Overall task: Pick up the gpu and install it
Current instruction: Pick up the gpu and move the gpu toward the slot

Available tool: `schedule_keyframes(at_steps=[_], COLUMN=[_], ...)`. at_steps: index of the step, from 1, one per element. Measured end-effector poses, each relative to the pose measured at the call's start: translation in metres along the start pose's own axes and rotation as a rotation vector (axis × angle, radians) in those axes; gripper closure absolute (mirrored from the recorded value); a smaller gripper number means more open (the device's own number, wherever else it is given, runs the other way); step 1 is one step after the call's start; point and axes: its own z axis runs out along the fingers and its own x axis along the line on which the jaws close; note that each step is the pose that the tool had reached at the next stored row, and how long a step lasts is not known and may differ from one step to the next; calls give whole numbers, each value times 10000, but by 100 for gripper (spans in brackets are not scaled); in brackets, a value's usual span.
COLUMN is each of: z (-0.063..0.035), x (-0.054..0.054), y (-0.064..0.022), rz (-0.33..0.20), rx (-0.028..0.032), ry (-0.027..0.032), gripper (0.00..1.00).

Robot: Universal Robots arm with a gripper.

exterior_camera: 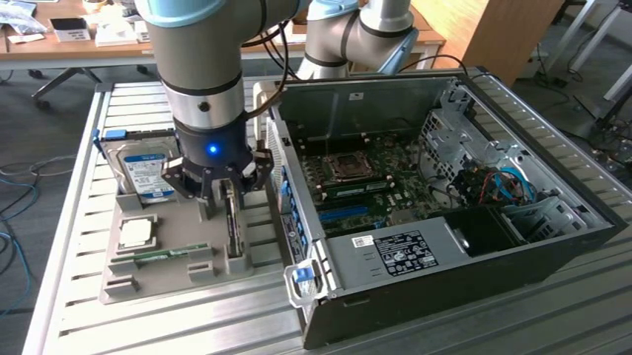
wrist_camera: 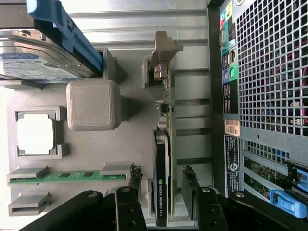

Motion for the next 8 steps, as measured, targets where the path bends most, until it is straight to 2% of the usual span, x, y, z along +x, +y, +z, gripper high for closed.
schedule_keyframes(at_steps=[8], z=[58], x=[-10], y=[-2], rz=[-1], rx=[0], ry=[0], gripper=[53])
